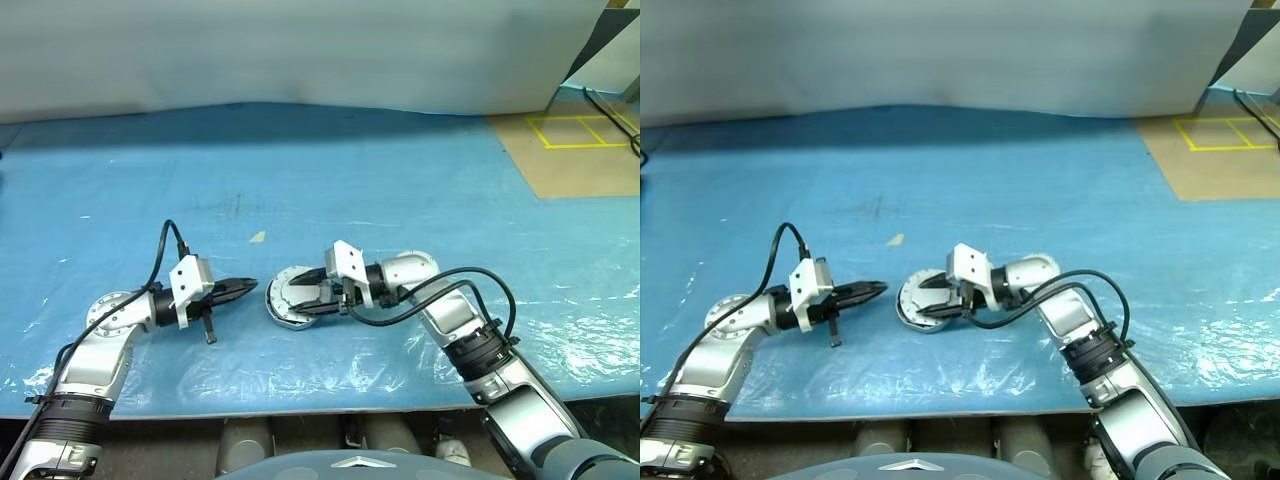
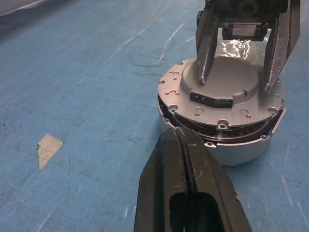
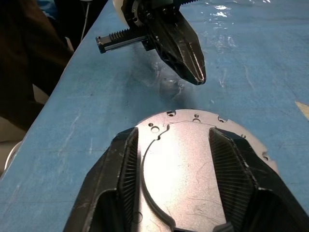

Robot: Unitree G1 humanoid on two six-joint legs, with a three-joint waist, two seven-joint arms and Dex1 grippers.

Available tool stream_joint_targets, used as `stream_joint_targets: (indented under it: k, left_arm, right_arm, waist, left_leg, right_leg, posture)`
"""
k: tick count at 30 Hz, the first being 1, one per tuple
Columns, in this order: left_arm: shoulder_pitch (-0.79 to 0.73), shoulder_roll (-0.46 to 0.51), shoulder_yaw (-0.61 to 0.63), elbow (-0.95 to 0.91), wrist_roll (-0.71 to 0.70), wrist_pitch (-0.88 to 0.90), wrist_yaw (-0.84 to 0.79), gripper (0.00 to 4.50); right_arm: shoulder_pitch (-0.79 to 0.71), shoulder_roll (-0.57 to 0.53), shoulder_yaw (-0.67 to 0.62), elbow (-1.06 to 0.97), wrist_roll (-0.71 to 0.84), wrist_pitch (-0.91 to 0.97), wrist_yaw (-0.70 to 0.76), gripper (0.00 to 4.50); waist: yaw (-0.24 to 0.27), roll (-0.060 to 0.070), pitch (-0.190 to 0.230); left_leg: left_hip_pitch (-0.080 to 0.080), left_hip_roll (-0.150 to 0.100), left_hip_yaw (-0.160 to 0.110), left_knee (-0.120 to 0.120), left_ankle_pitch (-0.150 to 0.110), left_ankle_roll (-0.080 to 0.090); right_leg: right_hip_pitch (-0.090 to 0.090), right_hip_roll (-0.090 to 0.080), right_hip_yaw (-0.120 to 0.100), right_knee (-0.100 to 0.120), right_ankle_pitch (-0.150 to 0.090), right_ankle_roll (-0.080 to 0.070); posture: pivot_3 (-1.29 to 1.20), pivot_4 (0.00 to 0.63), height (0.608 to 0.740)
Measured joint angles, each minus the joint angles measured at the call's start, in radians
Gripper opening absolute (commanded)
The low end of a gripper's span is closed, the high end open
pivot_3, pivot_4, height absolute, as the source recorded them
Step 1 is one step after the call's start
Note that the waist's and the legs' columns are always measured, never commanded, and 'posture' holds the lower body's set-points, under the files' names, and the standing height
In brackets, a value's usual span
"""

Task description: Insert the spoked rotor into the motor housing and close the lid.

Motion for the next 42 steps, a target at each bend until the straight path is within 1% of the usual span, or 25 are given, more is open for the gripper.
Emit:
stream_joint_targets:
  k: [1,4,17,18,19,21,22,31,42]
  left_arm:
    - [0.0,0.0,0.0,0.0,0.0,0.0,0.0,0.0]
    - [0.0,0.0,0.0,0.001,0.0,0.0,0.0,0.0]
    - [0.009,0.008,0.0,-0.016,-0.006,0.008,0.001,0.0]
    - [0.009,0.009,0.0,-0.016,-0.006,0.009,0.001,0.0]
    - [0.009,0.009,0.0,-0.016,-0.007,0.009,0.0,0.0]
    - [0.008,0.011,0.0,-0.015,-0.01,0.008,0.0,0.0]
    - [0.008,0.011,0.0,-0.015,-0.011,0.008,0.0,0.0]
    - [0.002,0.011,0.0,0.022,-0.013,-0.007,-0.002,0.0]
    - [0.001,0.003,-0.004,0.034,0.002,-0.021,0.004,0.0]
  right_arm:
    - [-0.011,0.0,-0.001,0.0,0.0,0.002,0.0,3.49]
    - [-0.024,0.003,-0.005,0.011,0.0,0.0,-0.004,4.38]
    - [-0.042,0.026,0.011,0.088,-0.022,-0.025,-0.011,4.38]
    - [-0.044,0.027,0.012,0.092,-0.025,-0.023,-0.01,4.0]
    - [-0.045,0.027,0.013,0.095,-0.026,-0.023,-0.01,3.77]
    - [-0.047,0.027,0.015,0.098,-0.026,-0.021,-0.003,3.13]
    - [-0.047,0.027,0.015,0.098,-0.027,-0.021,0.0,2.98]
    - [-0.043,0.004,0.013,0.034,-0.024,0.044,0.0,2.99]
    - [-0.057,0.021,0.032,0.016,-0.046,0.09,-0.046,2.99]
  waist:
    - [0.0,0.0,0.0]
    - [0.0,0.0,0.0]
    - [0.0,0.0,0.0]
    - [0.0,0.0,0.0]
    - [0.0,0.0,0.0]
    - [0.0,0.0,0.0]
    - [0.0,0.0,0.0]
    - [0.001,0.0,0.0]
    - [0.0,0.0,0.0]
  left_leg:
    - [0.0,0.0,0.0,0.0,0.0,0.0]
    - [0.0,0.0,0.0,0.0,0.0,0.0]
    - [0.0,0.0,0.0,0.0,0.0,0.0]
    - [0.0,0.0,0.0,0.0,0.0,0.0]
    - [0.0,0.0,0.0,0.0,0.0,0.0]
    - [0.0,0.0,0.0,0.0,0.0,0.0]
    - [0.0,0.0,0.0,0.0,0.0,0.0]
    - [0.0,0.0,0.0,0.0,0.0,0.0]
    - [0.0,0.0,0.0,0.0,-0.001,-0.001]
  right_leg:
    - [0.0,0.0,0.0,0.0,0.0,0.0]
    - [0.0,0.0,0.0,0.0,0.0,0.0]
    - [0.0,0.0,0.0,0.0,0.0,0.0]
    - [0.0,0.0,0.0,0.0,0.0,0.0]
    - [0.0,0.0,0.0,0.0,0.0,0.0]
    - [0.0,0.0,0.0,0.0,0.0,0.0]
    - [0.0,0.0,0.0,0.0,0.0,0.0]
    - [0.0,0.0,0.0,0.0,0.001,0.002]
    - [0.0,0.0,0.0,0.0,0.001,0.002]
  posture:
    - [0.0,0.15,0.74]
    - [0.0,0.15,0.74]
    - [0.0,0.15,0.74]
    - [0.0,0.15,0.74]
    - [0.0,0.15,0.74]
    - [0.0,0.15,0.74]
    - [0.0,0.15,0.74]
    - [0.0,0.15,0.74]
    - [0.0,0.15,0.74]
